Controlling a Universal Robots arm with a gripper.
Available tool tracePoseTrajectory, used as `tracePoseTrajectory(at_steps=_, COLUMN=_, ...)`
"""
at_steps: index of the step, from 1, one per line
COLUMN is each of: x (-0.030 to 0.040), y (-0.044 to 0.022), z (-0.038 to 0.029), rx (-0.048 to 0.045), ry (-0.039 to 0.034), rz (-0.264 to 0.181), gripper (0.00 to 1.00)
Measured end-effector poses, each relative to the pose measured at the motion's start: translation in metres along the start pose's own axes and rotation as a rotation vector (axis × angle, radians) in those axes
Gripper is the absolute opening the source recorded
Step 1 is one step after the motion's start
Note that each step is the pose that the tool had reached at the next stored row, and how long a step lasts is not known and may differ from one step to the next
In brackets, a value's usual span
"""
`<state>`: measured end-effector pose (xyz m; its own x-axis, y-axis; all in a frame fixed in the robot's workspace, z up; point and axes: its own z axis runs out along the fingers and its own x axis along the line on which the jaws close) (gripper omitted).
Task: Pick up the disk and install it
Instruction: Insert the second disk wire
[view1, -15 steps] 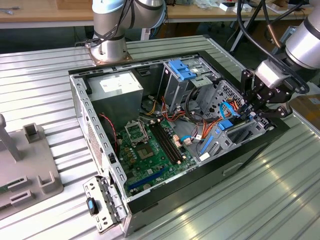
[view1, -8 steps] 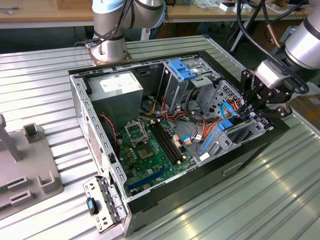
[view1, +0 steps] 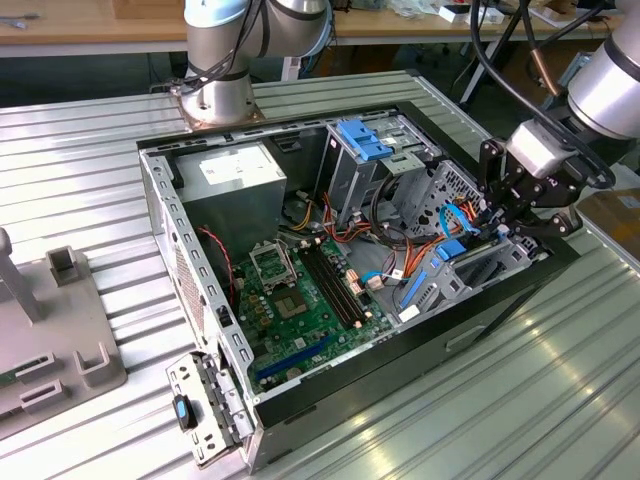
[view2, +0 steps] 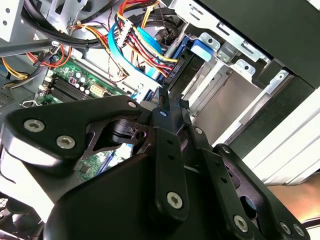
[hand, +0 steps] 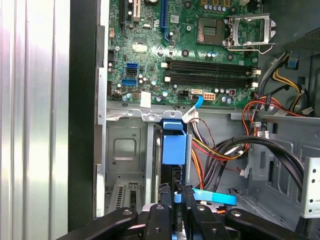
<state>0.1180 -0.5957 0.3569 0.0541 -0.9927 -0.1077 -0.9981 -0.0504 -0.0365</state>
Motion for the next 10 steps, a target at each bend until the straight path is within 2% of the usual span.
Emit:
tracePoseTrajectory(at_steps=5, x=-0.004, y=0.0032, z=0.0003, rx=0.0, ry=-0.0001, rz=0.0, gripper=0.23)
tracePoseTrajectory(at_steps=10, x=-0.0041, y=0.0035, z=0.0003, rx=0.0, ry=0.0001, rz=0.0, gripper=0.23)
